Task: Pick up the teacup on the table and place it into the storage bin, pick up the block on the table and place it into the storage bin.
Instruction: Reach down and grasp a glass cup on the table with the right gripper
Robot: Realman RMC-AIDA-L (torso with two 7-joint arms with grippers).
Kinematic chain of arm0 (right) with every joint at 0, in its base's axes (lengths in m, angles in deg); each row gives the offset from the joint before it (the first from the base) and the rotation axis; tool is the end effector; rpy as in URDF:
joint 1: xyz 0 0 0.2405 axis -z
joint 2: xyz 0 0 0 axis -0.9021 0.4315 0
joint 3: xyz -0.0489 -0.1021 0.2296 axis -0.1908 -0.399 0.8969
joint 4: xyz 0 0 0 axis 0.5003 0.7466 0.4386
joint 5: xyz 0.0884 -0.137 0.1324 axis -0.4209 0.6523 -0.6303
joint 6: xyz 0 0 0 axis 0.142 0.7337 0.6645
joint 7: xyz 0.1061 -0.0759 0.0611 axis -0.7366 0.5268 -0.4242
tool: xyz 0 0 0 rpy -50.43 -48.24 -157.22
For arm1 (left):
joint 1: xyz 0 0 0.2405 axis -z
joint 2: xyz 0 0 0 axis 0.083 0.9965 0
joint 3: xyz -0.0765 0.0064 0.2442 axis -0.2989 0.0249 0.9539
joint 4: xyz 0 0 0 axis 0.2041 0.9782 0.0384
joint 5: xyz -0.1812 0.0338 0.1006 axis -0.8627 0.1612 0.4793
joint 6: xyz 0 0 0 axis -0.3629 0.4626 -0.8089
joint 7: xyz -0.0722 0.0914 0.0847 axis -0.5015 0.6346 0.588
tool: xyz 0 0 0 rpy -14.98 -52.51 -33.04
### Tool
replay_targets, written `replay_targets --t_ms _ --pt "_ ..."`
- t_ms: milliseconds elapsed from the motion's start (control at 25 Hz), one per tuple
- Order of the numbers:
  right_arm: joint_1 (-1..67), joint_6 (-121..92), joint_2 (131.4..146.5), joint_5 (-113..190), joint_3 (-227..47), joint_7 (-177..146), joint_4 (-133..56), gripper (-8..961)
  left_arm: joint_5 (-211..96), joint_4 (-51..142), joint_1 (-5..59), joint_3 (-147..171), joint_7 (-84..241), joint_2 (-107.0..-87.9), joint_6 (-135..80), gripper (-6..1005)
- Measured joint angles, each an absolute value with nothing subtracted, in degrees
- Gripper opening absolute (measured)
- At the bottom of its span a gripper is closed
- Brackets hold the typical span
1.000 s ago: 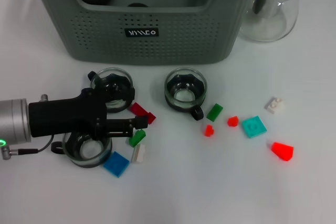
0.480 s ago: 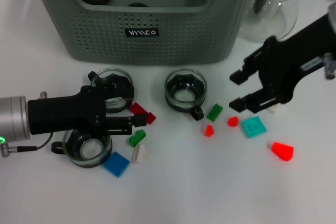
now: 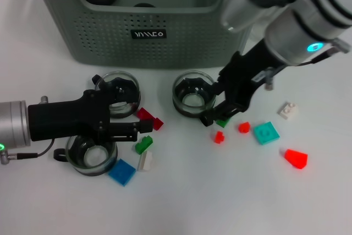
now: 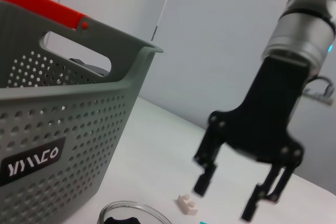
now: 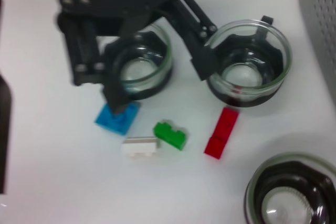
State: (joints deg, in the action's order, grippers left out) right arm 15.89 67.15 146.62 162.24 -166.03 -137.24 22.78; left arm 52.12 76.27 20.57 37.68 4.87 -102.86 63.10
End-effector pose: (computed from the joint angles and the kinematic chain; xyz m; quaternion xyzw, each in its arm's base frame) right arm 0.1106 0.3578 -0.0520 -0.9824 0.0868 -0.1644 0.0179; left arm -0.2898 0.2737 -0.0145 -0.9223 -0.2548 -0.2794 0.0794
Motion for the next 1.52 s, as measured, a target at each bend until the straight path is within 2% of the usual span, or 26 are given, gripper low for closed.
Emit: replay_targets --t_ms 680,1240,1520 --pt "10.5 48.5 147.23 161.4 -183.4 -140.4 11.5 579 52.1 76.0 20.4 37.7 4.9 -102.86 62.4 877" --pt "10.3 43.8 147.36 158.8 -186.9 -140.5 9.0 578 52.1 75.9 20.7 37.7 4.9 -102.86 61.8 878" --pt "10.2 43.5 147.31 158.8 -187.3 -140.4 8.6 680 52.1 75.9 20.7 37.7 4.9 -102.86 61.2 877"
